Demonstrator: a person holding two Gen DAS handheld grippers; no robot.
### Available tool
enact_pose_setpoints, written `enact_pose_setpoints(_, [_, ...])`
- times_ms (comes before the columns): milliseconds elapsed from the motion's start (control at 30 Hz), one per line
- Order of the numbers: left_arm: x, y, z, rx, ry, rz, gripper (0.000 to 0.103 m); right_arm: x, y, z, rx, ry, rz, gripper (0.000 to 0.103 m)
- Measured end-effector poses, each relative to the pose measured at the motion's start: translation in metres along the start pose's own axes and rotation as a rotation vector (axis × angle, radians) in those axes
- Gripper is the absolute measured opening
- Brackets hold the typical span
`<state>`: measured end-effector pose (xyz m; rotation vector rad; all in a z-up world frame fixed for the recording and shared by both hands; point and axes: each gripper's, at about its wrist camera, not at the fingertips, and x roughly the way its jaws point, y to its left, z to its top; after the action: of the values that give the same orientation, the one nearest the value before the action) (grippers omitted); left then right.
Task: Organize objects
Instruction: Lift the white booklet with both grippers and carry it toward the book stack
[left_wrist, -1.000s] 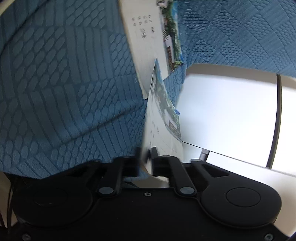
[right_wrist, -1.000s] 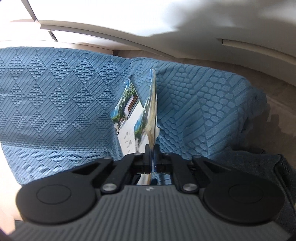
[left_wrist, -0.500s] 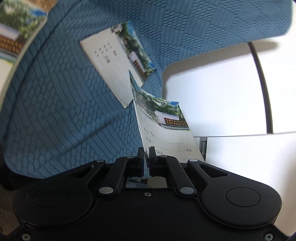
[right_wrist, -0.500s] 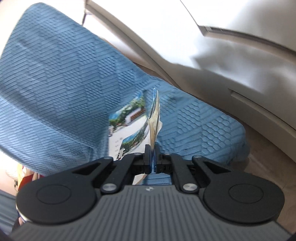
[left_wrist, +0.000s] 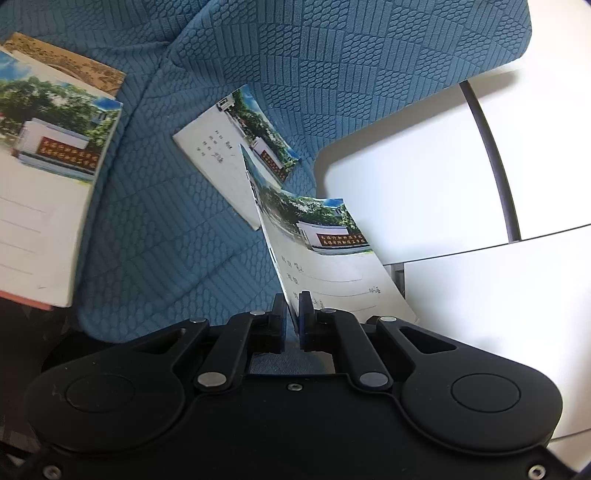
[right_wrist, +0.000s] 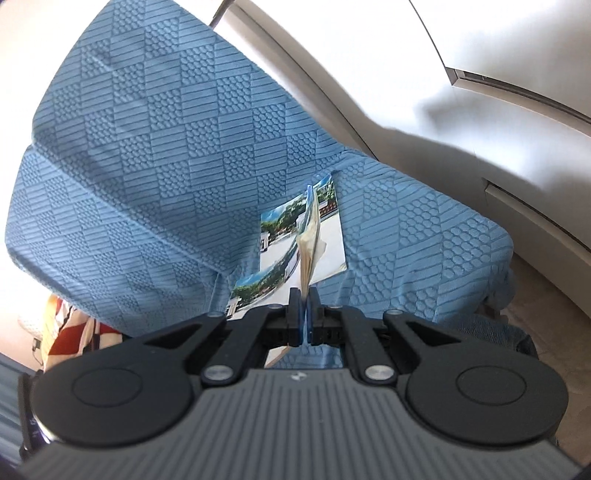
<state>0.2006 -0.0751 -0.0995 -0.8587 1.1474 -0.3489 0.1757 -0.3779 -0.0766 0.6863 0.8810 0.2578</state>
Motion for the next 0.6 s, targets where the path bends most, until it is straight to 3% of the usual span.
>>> enact_pose_setpoints(267, [-0.033, 0.017, -0.005, 0.023, -0.012, -0.003, 0.007, -0.004, 0.021, -0.021, -0.044, 0.037, 0.003, 0.005])
enact_pose_setpoints(600, [-0.099, 0.046, 0.009, 0.005, -0.118, -0.019, 0.007, 0.008, 0.08, -0.048, -0.105, 0.077, 0.055, 0.005])
